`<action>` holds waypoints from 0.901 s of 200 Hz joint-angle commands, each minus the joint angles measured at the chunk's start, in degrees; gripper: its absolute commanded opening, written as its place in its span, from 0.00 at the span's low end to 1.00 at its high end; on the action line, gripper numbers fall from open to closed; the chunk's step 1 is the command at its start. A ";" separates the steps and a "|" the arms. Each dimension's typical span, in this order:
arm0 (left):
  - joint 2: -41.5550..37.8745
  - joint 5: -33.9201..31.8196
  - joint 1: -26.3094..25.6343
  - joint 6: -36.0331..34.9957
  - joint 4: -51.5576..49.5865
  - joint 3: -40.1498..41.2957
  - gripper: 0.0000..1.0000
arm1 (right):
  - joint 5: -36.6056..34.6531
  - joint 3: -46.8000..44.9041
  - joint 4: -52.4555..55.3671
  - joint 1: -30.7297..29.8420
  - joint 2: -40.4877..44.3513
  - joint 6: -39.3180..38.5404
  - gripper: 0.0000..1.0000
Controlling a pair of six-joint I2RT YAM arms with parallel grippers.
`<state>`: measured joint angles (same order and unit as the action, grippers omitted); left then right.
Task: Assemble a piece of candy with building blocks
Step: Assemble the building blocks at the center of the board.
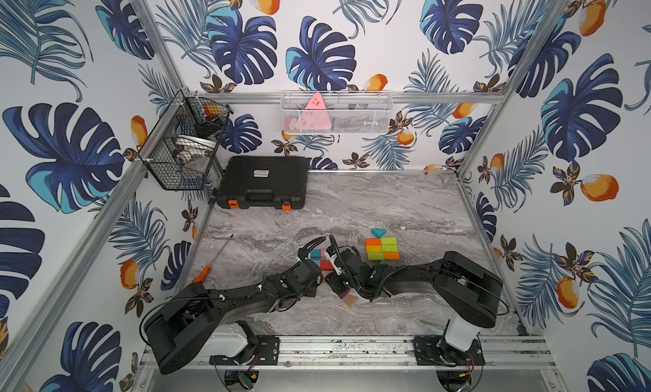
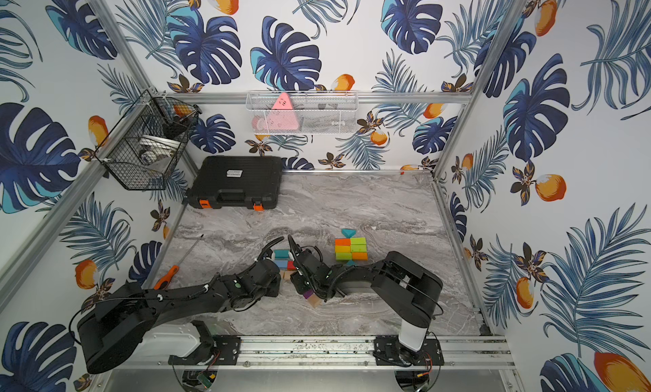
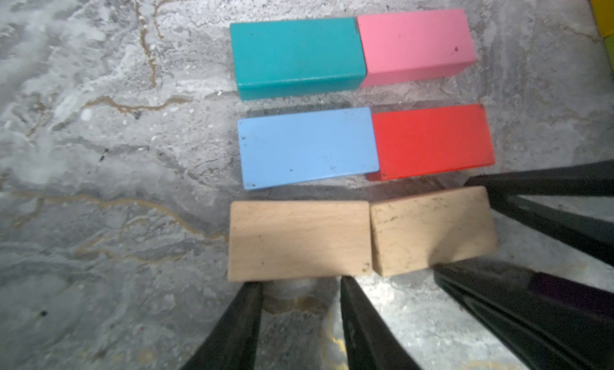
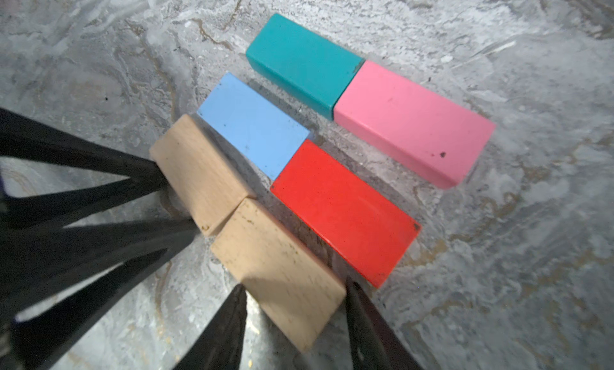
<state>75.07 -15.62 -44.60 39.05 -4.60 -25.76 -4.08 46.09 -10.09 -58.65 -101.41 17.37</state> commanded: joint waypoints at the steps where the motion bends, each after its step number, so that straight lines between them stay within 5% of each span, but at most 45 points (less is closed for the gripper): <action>1: 0.84 2.51 0.13 0.25 -3.34 0.18 0.43 | 0.12 -1.00 7.94 -0.04 -0.73 1.27 0.51; 50: -4.80 3.49 0.15 1.86 -7.98 0.59 0.43 | 0.09 -1.65 7.98 0.02 0.14 1.42 0.52; 117: -8.02 -1.59 1.45 1.15 -12.88 -1.36 0.55 | 0.07 -1.88 7.54 0.03 -0.12 1.36 0.54; 180: -5.20 7.62 8.57 -6.10 -8.21 -3.33 0.62 | -0.12 -2.71 7.37 0.03 0.46 1.53 0.55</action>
<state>68.73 -12.16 -37.56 36.12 -15.29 -28.25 -4.67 44.31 -11.73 -58.54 -100.49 17.56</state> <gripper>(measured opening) 0.607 0.546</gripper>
